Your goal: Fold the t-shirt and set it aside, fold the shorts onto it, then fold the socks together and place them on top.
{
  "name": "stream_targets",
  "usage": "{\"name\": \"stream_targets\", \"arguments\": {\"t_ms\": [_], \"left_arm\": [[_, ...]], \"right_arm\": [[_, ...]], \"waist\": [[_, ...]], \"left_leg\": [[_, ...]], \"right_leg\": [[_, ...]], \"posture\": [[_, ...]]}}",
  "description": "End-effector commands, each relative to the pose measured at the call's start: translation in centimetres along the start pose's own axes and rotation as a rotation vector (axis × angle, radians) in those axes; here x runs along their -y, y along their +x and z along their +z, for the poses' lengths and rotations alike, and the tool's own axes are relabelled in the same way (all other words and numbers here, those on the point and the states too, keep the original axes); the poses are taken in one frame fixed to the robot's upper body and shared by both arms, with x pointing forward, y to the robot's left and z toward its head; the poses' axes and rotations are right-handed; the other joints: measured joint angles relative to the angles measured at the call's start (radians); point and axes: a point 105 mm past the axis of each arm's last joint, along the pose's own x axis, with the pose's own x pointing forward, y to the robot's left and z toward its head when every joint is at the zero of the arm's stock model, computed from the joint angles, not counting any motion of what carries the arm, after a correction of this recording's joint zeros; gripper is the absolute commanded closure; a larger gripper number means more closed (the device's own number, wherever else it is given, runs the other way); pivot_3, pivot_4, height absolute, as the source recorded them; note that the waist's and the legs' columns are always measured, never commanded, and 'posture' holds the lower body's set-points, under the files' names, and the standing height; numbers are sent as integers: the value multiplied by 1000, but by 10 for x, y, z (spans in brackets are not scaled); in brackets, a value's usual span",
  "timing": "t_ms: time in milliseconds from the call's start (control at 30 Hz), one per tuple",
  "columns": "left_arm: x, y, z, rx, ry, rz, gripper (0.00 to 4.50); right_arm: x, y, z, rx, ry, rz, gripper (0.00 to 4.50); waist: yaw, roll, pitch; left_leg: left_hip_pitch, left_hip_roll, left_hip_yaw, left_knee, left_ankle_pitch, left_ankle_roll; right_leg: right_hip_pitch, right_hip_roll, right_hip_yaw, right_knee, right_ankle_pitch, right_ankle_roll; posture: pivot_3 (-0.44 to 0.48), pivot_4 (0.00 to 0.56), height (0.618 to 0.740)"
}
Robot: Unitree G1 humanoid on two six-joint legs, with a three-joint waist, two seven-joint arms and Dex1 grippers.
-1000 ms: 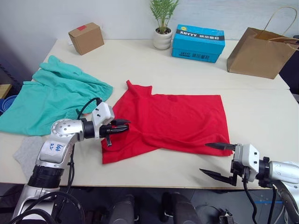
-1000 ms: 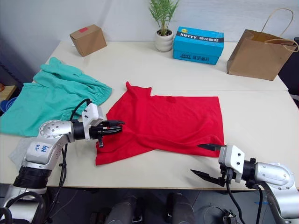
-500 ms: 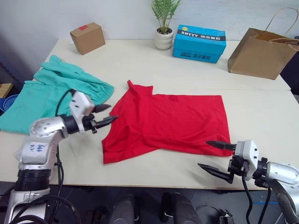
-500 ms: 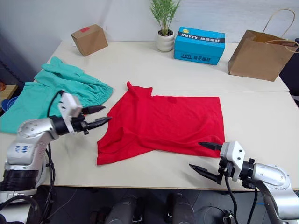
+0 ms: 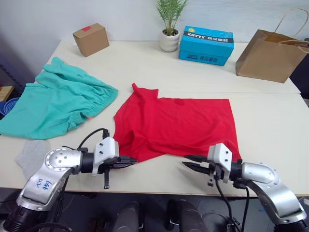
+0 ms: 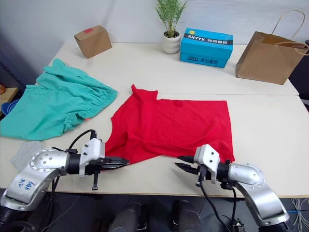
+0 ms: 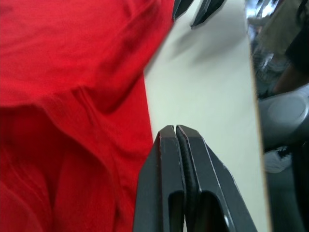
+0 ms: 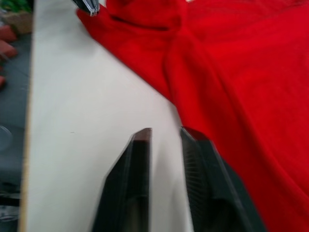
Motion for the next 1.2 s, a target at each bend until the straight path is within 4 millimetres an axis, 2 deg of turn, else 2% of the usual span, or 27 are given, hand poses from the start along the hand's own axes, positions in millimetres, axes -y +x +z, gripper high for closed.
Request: {"name": "stream_targets", "arguments": {"t_ms": [33,167,267,367,500,600,700,800,867,967,1033,1100,1200], "left_arm": [[-9,-3,-16,-75,-6,99,4500],[-24,-11,-22,-82,-41,197,4500],[-43,-16,-24,-46,-92,310,4500],[-57,-18,-25,-9,-119,384,4500],[-73,-16,-21,57,-150,451,4500],[-78,-18,-8,135,-189,452,4500],[-81,-25,-6,137,-205,454,4500],[-81,-35,-6,121,-197,442,4500],[-78,-39,-1,135,-180,403,4500],[-69,-38,12,161,-137,321,4500],[-63,-32,16,145,-100,273,4500],[-55,-20,16,119,-88,230,4500],[-48,-5,3,53,-90,229,4500]], "right_arm": [[21,3,-3,-28,-39,-125,4449],[38,-6,-14,-64,-39,-187,4449],[55,-21,-31,-122,-82,-234,4449],[75,-33,-39,-134,-115,-311,4449],[92,-44,-46,-131,-108,-373,4449],[107,-58,-55,-153,-101,-425,4449],[121,-72,-53,-151,-127,-466,4449],[134,-82,-30,-55,-167,-482,4449],[126,-78,-12,34,-166,-404,4449],[96,-69,5,97,-101,-203,4449],[77,-66,1,42,-74,-98,4449],[67,-65,-9,-20,-66,-65,4449],[69,-66,-26,-97,-67,-111,4449]], "waist": [[-3,0,0],[-1,0,0],[1,0,0],[-1,-1,0],[-2,-1,-1],[-2,-2,-1],[-3,-2,-1],[-6,-2,-1],[-7,-2,-1],[-12,-2,-1],[-13,-2,-1],[-7,-2,-1],[-3,-2,-1]], "left_leg": [[0,0,0,0,0,0],[-1,0,0,0,0,0],[0,0,0,0,0,1],[0,0,0,0,0,1],[1,0,0,0,0,1],[1,0,1,0,0,1],[1,0,1,2,0,1],[1,0,1,2,0,1],[1,0,1,2,0,1],[1,0,0,1,0,1],[0,1,0,1,0,1],[0,0,0,1,0,1],[0,0,0,1,0,2]], "right_leg": [[-1,0,0,0,0,0],[-1,0,0,0,0,0],[0,0,0,0,0,0],[1,0,0,0,0,0],[1,0,0,1,0,0],[1,0,0,1,0,0],[1,0,0,1,0,0],[1,0,0,2,0,0],[1,0,0,2,0,0],[1,0,-1,2,0,0],[1,0,-1,1,0,0],[2,0,-1,0,0,0],[2,-1,0,0,0,1]], "posture": [[0,150,740],[0,150,740],[0,150,740],[0,150,740],[0,150,740],[0,150,740],[0,150,740],[0,150,740],[0,150,740],[0,150,740],[0,150,740],[0,150,740],[0,150,740]]}}
